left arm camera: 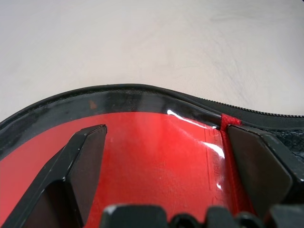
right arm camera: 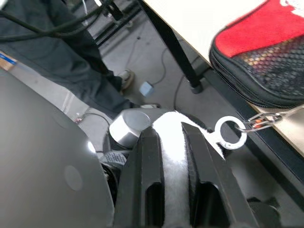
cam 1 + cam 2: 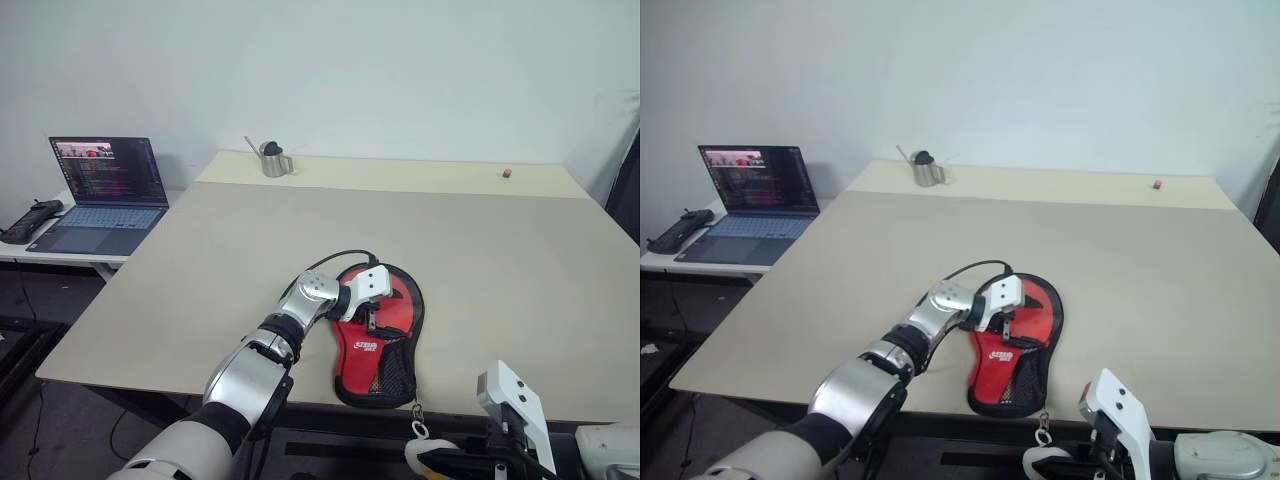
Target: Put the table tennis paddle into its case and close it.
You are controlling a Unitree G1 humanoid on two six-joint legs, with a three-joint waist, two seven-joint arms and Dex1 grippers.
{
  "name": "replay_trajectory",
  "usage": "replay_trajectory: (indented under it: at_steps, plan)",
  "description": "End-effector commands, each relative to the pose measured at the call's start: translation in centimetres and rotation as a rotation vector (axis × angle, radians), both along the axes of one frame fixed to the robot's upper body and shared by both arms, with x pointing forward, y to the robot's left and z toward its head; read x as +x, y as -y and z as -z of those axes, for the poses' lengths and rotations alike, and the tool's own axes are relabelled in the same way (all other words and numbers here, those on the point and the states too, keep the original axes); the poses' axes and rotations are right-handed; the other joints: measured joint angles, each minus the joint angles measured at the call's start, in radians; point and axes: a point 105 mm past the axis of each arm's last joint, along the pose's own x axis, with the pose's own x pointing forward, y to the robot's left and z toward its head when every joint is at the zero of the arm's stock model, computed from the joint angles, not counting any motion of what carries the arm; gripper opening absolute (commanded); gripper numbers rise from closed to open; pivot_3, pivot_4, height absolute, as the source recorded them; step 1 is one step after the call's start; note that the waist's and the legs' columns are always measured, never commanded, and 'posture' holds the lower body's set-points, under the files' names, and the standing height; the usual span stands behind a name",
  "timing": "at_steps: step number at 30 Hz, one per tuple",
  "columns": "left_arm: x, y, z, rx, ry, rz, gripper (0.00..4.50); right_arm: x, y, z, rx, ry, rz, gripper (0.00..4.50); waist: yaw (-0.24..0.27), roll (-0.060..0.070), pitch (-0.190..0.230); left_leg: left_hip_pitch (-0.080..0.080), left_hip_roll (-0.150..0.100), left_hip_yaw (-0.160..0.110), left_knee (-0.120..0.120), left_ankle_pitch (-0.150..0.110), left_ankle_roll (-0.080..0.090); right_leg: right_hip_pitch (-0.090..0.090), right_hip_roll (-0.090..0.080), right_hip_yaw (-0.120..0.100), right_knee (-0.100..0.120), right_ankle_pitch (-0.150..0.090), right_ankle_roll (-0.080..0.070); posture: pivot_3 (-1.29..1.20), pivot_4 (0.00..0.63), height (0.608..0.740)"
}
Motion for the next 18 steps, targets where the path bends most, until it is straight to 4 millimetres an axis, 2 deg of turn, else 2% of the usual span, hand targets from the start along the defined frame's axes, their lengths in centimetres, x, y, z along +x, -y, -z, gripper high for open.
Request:
replay_trajectory:
  at_steps: [1, 7, 8, 11, 12, 18]
  plan:
    - [0.0, -0.5, 1.8, 0.067, -0.012, -0.044, 4.38, -1.3, -1.2, -0.6, 0.061, -0.019, -0.067, 0.18, 0.001, 0.000, 0.000, 0.000, 0.000, 0.000, 0.000, 0.000, 0.000, 0.000, 0.000, 0.000, -0.001, 0.000, 0.000, 0.00, 0.150, 0.740]
    - [0.5, -1.1, 1.7, 0.035, -0.012, -0.091, 4.38, 0.0, -0.4, -0.3, -0.024, 0.074, -0.017, 0.18, 0.002, 0.000, 0.000, -0.002, 0.000, -0.002, 0.000, 0.000, 0.000, 0.000, 0.000, -0.001, -0.005, 0.001, 0.002, 0.00, 0.150, 0.740]
    - [0.6, -1.3, 1.7, 0.031, -0.011, -0.100, 4.38, 0.2, -0.2, -0.3, -0.040, 0.088, -0.017, 0.92, 0.002, 0.000, 0.000, -0.002, 0.000, -0.002, 0.000, 0.000, 0.000, 0.000, 0.000, -0.001, -0.005, 0.002, 0.003, 0.00, 0.150, 0.740]
    - [0.8, -1.8, 1.7, 0.011, -0.013, -0.127, 4.38, 0.9, 0.1, -0.5, -0.049, 0.114, -0.033, 1.76, 0.000, 0.000, 0.000, -0.002, 0.001, -0.002, 0.000, 0.000, 0.000, 0.000, 0.001, -0.001, -0.006, 0.002, 0.004, 0.00, 0.150, 0.740]
    - [0.8, -1.9, 1.7, 0.004, -0.013, -0.133, 4.38, 1.2, 0.2, -0.7, -0.048, 0.123, -0.043, 2.21, -0.002, 0.001, 0.000, -0.002, 0.001, -0.001, 0.000, 0.000, 0.000, 0.000, 0.001, -0.001, -0.006, 0.002, 0.004, 0.00, 0.150, 0.740]
    - [1.0, -3.0, 1.7, -0.035, -0.020, -0.172, 4.38, 3.1, 0.5, -2.0, -0.038, 0.188, -0.085, 4.12, -0.017, 0.001, 0.000, -0.002, 0.002, -0.001, -0.001, 0.000, 0.000, 0.000, 0.002, -0.001, -0.006, 0.003, 0.004, 0.00, 0.150, 0.740]
